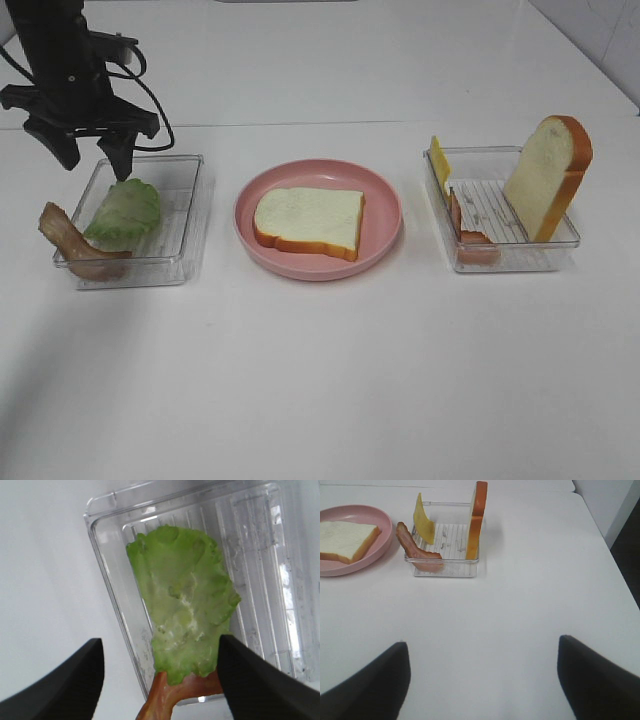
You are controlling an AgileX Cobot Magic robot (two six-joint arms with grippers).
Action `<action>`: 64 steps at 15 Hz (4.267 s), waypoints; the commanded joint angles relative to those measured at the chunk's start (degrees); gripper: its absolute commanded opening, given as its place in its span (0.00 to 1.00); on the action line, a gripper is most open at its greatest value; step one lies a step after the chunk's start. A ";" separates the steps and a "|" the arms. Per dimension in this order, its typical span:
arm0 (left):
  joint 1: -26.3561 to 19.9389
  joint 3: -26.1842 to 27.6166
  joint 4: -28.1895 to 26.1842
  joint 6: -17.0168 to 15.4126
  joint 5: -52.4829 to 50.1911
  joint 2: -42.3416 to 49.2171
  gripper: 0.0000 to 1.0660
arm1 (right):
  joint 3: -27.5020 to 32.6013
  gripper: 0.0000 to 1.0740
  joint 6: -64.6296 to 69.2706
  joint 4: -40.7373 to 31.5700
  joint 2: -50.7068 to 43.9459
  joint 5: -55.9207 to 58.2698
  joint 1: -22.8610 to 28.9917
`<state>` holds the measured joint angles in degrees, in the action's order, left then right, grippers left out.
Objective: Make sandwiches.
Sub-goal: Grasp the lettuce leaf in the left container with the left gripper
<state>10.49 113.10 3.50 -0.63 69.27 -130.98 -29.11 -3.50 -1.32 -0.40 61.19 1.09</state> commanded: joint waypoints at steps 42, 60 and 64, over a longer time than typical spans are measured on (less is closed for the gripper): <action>10.89 -10.43 15.01 14.55 0.52 0.29 0.63 | 0.11 0.71 -0.52 0.06 -0.80 -0.57 -0.40; 11.00 -13.18 20.91 12.09 -7.96 -1.72 0.30 | 0.11 0.71 -0.52 0.06 -0.80 -0.57 -0.40; 11.00 -13.18 21.03 11.80 -8.77 -1.72 0.00 | 0.11 0.71 -0.52 0.06 -0.80 -0.57 -0.40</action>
<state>21.14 100.32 24.47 11.69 60.68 -132.64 -29.11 -3.50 -1.32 -0.40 61.19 1.09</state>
